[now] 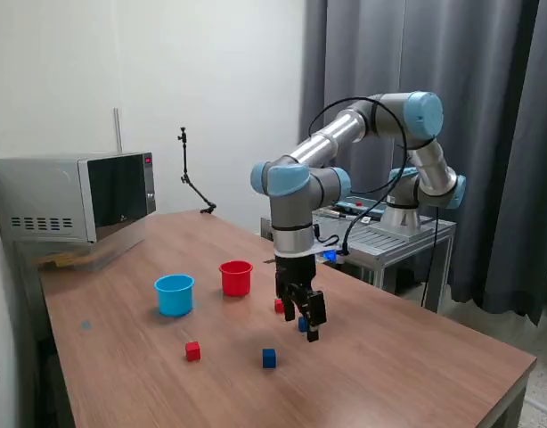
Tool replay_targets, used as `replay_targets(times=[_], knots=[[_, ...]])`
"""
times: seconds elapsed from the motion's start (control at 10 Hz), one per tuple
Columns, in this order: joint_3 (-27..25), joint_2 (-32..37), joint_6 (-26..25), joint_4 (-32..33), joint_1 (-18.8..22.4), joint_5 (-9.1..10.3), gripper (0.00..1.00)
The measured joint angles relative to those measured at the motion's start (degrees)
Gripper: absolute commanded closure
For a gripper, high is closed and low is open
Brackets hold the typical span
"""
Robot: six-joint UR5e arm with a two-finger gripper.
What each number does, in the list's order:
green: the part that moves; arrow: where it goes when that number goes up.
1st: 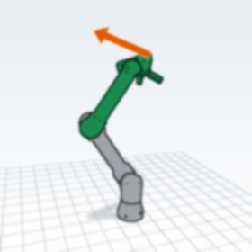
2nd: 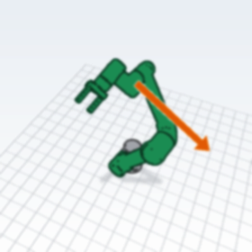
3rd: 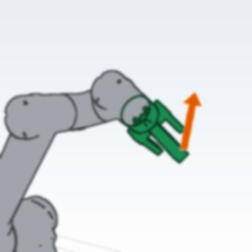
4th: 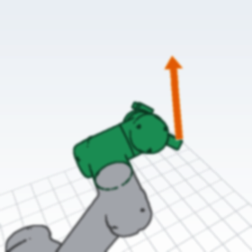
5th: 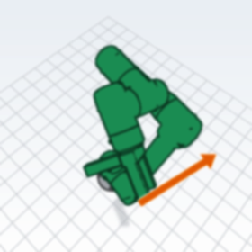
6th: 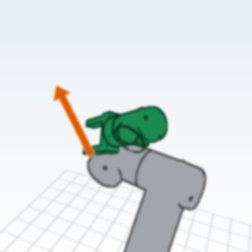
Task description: Place red objects in the red bin, and blue objects in the blue bin.
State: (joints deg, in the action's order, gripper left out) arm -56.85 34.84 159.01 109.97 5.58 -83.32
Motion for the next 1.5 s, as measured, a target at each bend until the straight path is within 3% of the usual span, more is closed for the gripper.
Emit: replay_targets(times=[1.5], knots=[[5.24, -4.43, 2.51, 1.82, -1.79, -0.11, 0.00]])
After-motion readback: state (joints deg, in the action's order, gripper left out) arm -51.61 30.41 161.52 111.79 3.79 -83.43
